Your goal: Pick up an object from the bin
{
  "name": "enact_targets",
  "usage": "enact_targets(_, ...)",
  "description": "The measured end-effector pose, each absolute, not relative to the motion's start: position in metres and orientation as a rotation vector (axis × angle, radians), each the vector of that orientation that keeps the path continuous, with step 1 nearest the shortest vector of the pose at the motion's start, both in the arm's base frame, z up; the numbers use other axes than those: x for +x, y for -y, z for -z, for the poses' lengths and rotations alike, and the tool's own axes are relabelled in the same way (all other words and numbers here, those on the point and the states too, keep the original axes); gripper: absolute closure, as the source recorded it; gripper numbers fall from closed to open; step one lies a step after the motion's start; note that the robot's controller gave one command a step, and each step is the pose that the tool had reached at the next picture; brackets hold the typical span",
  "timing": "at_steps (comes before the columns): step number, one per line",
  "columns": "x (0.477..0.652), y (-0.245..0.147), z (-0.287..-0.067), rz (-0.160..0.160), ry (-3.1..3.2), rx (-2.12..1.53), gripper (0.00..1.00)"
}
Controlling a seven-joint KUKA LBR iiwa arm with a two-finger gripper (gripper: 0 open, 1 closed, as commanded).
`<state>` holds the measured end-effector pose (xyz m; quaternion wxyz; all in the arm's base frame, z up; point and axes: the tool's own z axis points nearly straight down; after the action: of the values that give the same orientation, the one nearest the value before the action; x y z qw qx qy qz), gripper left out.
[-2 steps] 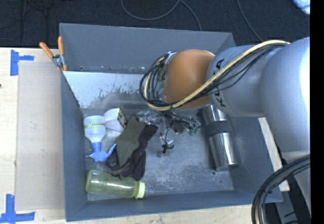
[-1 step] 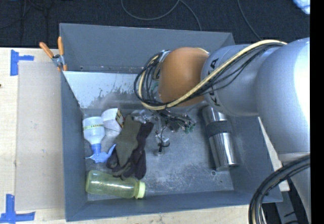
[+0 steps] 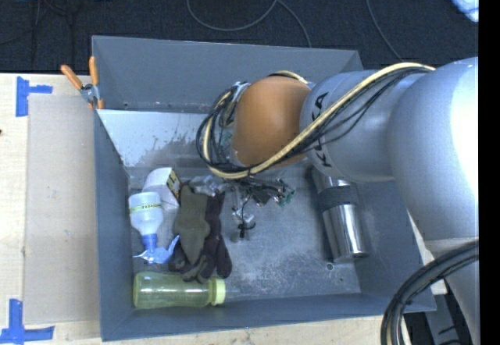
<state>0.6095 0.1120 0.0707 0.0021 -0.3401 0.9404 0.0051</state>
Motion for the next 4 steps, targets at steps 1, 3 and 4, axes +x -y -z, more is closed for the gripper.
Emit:
enact_targets(1, 0.611, -0.125, -0.07, -0.017, -2.926, -1.133, 0.0)
enact_targets(3, 0.601, -0.188, -0.07, -0.018, -3.006, -0.889, 1.0)
enact_targets(4, 0.601, -0.188, -0.07, -0.018, -3.006, -0.89, 1.0)
